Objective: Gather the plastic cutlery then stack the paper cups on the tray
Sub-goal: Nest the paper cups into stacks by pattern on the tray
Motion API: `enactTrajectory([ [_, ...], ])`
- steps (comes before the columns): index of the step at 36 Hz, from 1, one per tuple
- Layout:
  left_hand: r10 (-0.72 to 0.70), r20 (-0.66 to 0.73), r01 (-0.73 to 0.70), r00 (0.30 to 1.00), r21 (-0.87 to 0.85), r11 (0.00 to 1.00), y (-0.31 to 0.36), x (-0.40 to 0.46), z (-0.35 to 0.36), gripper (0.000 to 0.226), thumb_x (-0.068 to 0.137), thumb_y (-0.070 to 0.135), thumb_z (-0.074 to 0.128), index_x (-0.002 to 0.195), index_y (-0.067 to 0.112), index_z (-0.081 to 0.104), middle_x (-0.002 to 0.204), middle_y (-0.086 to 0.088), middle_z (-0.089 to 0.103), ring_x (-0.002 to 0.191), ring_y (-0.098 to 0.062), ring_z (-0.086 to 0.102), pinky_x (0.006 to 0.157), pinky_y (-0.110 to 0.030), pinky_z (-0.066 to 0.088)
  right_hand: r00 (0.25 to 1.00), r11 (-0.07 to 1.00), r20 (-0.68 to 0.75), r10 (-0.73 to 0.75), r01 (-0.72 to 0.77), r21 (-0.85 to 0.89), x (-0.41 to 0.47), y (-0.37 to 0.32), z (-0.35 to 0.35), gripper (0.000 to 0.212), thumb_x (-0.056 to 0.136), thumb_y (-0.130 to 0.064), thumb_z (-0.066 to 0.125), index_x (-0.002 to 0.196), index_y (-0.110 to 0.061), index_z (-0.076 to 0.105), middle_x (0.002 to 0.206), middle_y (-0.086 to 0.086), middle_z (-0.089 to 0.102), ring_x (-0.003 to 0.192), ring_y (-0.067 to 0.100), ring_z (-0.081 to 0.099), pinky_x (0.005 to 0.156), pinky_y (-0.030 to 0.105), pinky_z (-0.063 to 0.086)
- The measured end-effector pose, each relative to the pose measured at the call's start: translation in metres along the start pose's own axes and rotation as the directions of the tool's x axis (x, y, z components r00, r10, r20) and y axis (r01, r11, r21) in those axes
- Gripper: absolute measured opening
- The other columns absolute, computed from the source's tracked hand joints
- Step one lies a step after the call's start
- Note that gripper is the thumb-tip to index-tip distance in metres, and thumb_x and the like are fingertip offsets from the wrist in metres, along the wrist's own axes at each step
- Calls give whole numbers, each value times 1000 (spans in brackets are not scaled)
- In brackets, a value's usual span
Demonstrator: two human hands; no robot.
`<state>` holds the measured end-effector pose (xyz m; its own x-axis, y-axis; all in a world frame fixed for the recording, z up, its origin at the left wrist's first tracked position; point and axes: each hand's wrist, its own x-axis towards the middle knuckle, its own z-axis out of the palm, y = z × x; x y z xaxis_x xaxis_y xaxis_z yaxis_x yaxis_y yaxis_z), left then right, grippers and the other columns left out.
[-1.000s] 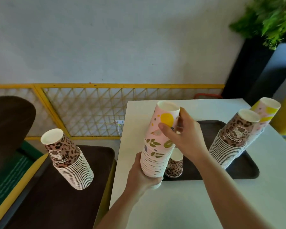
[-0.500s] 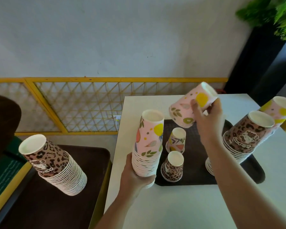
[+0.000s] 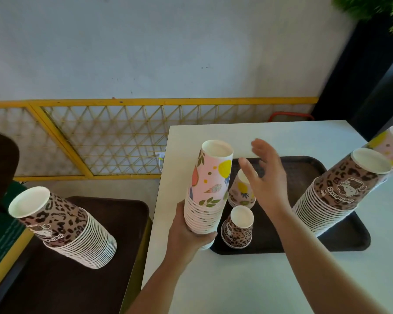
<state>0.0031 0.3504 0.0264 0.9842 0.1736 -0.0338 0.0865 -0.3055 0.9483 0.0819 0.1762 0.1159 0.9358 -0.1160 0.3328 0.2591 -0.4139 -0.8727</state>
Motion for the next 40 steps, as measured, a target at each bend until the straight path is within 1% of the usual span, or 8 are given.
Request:
enactTrajectory([
  [5,19,-16,-19,1000,19,1000,6,2,3,77,43,27,84,108,41,44,103,20,61,95,13,56,69,-2,45,954,994,291,-65,38,98,-14,-37,1,64,68,-61,64,124,-36,46,112,-25,59,106,-7,57,87,13,48],
  [8,32,-19,-31,999,28,999,8,2,5,80,42,34,82,110,41,43,106,19,61,99,7,57,70,-3,46,955,997,290,-55,38,62,-17,-43,2,56,66,-58,66,115,-35,51,99,-17,66,96,-1,63,83,25,54],
  [12,46,-21,-45,999,32,998,10,0,7,78,43,32,83,109,41,42,106,19,61,97,10,56,70,-3,46,958,994,274,-80,57,90,-16,-45,0,42,72,-42,71,109,-34,51,94,-18,65,90,-2,63,76,17,53],
  [20,47,-33,-46,998,25,999,15,-2,10,75,42,39,83,107,41,44,105,16,63,97,5,59,70,-4,46,983,973,167,-74,34,229,-6,-52,-11,29,79,-28,69,104,-21,55,90,-11,66,85,0,64,63,11,50],
  [27,46,-44,-44,998,38,998,11,-1,10,78,47,19,90,105,43,44,105,20,61,96,7,58,69,-2,44,996,841,15,91,-85,535,18,-46,-25,49,67,-47,68,95,-8,60,95,13,69,94,30,67,82,52,54],
  [31,32,-57,-29,998,56,998,8,1,11,84,50,11,90,112,38,41,104,22,58,95,5,56,67,-1,45,984,851,-124,129,-46,523,30,-37,-33,57,67,-50,66,99,-4,58,91,6,67,93,23,66,81,43,54],
  [37,23,-59,-20,998,60,998,6,5,11,85,50,11,90,117,31,42,104,22,57,95,6,55,67,0,44,953,902,-212,217,-112,418,32,-6,-27,25,83,-34,65,95,-13,57,89,1,64,87,14,64,75,36,54],
  [40,9,-48,-7,999,37,999,6,7,12,85,50,12,90,119,30,43,107,19,59,98,2,57,67,-2,46,946,958,-256,200,-134,255,28,8,-22,23,84,-32,64,96,-16,52,81,-7,58,75,1,57,65,20,48],
])
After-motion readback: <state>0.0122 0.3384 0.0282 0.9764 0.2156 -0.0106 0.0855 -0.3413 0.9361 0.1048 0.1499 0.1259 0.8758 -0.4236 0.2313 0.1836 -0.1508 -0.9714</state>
